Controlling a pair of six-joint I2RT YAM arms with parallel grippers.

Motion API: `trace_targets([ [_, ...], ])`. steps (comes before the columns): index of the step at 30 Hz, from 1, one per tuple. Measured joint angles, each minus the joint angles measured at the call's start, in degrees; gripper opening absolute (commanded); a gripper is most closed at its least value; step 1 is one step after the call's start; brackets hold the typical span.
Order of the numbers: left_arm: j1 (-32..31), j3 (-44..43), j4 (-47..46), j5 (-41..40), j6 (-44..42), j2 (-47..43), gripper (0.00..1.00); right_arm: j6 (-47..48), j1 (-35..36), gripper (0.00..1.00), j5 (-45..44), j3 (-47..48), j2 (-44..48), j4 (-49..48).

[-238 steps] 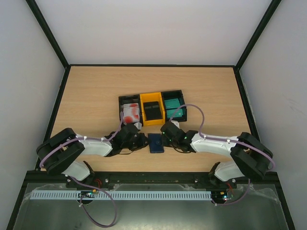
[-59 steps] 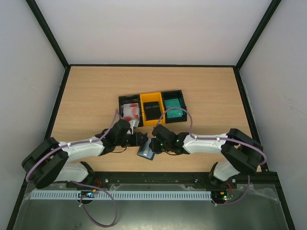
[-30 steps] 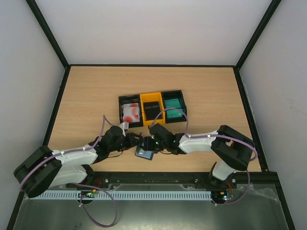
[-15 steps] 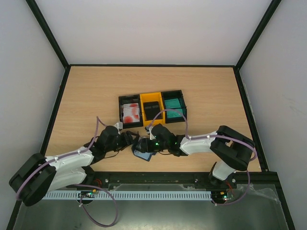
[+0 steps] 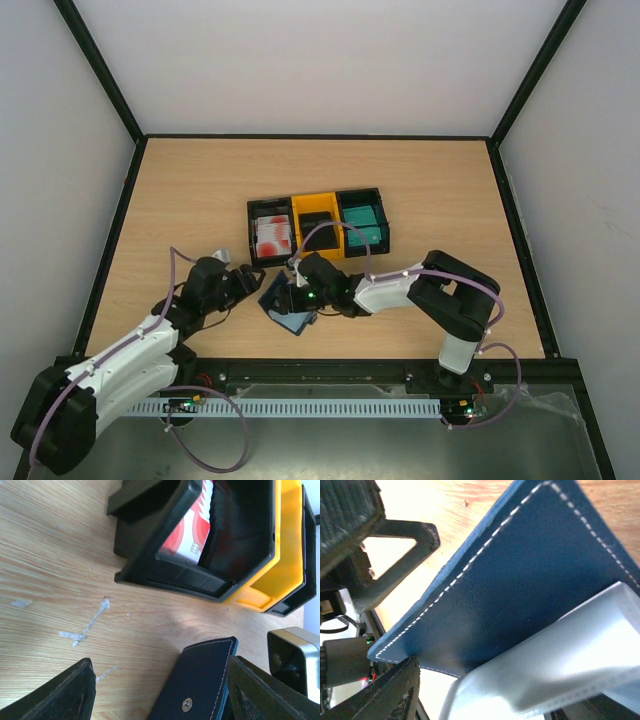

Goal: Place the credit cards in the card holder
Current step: Open the card holder at the center of the board.

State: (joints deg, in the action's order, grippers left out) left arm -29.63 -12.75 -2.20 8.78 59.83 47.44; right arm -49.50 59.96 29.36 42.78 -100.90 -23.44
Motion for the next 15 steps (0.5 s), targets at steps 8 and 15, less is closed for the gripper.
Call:
trace_targets([
  [8, 3.9, -1.5, 5.4, 0.0, -2.5, -2.0, 0.72, 1.6, 0.0, 0.76, -1.3, 2.2, -1.3, 0.9],
  [15, 6.5, -1.7, 8.2, 0.4, -4.2, -2.0, 0.61, 1.8, 0.0, 0.69, -1.5, 3.6, -1.3, 1.2],
])
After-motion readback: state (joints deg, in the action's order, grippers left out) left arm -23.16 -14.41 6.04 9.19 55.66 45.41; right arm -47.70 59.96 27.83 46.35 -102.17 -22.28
